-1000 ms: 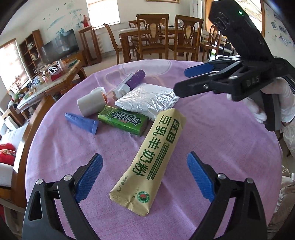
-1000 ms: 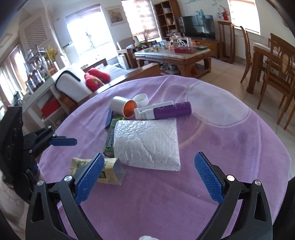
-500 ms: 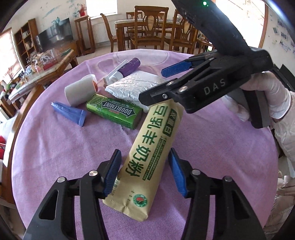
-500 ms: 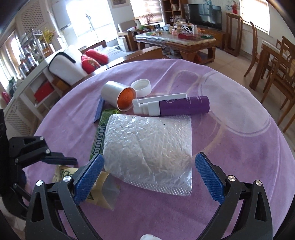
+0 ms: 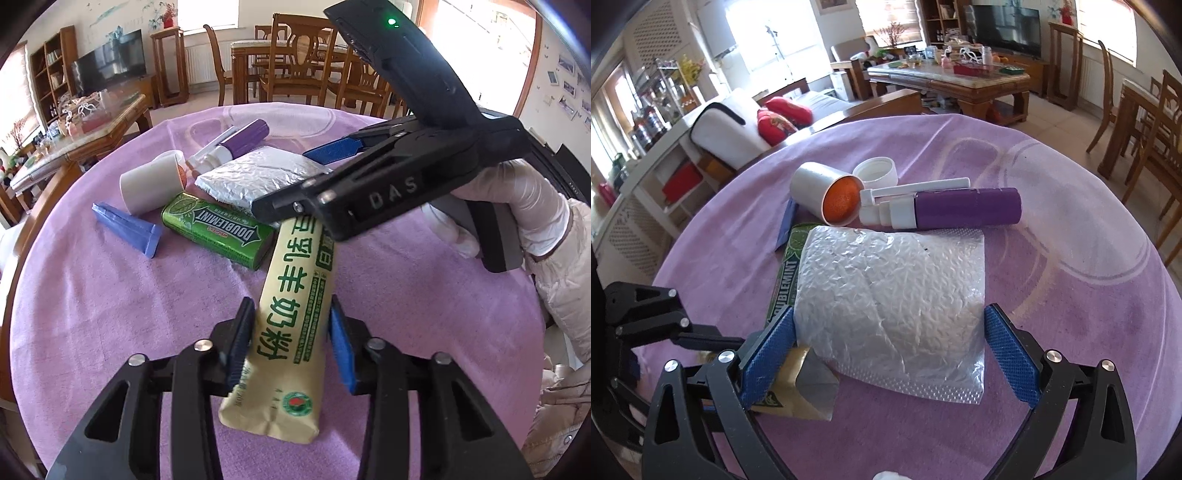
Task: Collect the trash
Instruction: 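Grasp the beige sachet with the left tool while the right tool grasps the bubble-wrap pouch, then carry the sachet and pouch over the black bin and open both tools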
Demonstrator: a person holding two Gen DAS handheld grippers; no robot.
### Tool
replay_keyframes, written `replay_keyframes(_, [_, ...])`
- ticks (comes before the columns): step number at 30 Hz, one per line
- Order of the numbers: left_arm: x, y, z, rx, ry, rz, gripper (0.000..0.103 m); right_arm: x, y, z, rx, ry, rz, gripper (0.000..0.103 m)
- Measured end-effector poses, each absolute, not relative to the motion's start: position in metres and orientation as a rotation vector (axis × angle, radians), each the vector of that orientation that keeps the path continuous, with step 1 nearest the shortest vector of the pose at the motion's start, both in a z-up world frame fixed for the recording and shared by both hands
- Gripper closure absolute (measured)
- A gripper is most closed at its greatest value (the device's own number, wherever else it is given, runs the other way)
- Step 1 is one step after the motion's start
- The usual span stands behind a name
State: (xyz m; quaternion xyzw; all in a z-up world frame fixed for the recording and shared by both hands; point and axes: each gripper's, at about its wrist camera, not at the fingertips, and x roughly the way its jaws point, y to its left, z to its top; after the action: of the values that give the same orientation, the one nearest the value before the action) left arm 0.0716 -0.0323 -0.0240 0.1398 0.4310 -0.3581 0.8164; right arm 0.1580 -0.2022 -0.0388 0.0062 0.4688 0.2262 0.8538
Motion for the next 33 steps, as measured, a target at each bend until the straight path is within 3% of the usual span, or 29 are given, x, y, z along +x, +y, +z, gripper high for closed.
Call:
replay_keyframes(4, [0.069, -0.029, -0.021, 0.278, 0.903, -0.758, 0.067, 0.155, -0.212, -0.029, 0.055, 0.973, 0.495, 0.036])
replay_keyframes(10, [0.062, -0.029, -0.016, 0.275, 0.88, -0.758, 0.07, 0.137, -0.215, -0.015, 0.062, 0.941, 0.514, 0.051])
replay_keyframes(24, [0.054, -0.027, 0.015, 0.186, 0.782, -0.699, 0.07, 0.085, -0.274, 0.041, 0.231, 0.719, 0.468, 0.053])
replay_keyframes(33, [0.049, -0.082, 0.051, 0.162, 0.679, -0.715, 0.069, 0.03, -0.36, 0.068, 0.331, 0.579, 0.38, 0.052])
